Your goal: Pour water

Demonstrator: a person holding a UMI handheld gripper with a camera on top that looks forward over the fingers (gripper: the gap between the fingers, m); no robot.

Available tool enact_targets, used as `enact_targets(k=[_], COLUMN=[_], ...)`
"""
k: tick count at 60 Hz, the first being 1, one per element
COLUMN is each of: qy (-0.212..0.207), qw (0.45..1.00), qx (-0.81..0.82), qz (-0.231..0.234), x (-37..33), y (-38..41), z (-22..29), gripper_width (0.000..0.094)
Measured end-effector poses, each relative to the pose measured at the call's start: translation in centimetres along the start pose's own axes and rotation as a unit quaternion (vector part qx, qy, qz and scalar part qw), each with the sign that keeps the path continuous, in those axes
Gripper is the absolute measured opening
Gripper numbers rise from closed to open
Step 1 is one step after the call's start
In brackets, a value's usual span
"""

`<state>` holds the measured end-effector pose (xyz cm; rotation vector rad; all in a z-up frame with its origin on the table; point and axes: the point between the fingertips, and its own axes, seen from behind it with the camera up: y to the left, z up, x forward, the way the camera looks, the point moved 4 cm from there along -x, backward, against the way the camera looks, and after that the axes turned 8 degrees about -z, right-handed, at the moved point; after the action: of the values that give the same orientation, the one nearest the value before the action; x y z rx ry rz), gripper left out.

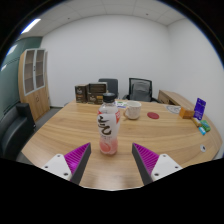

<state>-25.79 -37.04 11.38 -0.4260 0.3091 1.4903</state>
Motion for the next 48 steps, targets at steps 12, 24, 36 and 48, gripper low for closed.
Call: enact_targets(k=[12,24,36,48], qy=[-0.031,-0.038,-0.044,-0.053], qw=[0.999,0.997,0.998,0.997], qx=[0.012,0.040,0.024,0.048], qz=[-0.021,-0.056,-0.047,-0.016], x=[7.3,10.5,10.5,10.6], y=[2.9,2.2,2.4,4.5], z=[1.6,1.9,2.1,6.7], gripper_width=[0.0805,0.0494,0.0324,0.0287])
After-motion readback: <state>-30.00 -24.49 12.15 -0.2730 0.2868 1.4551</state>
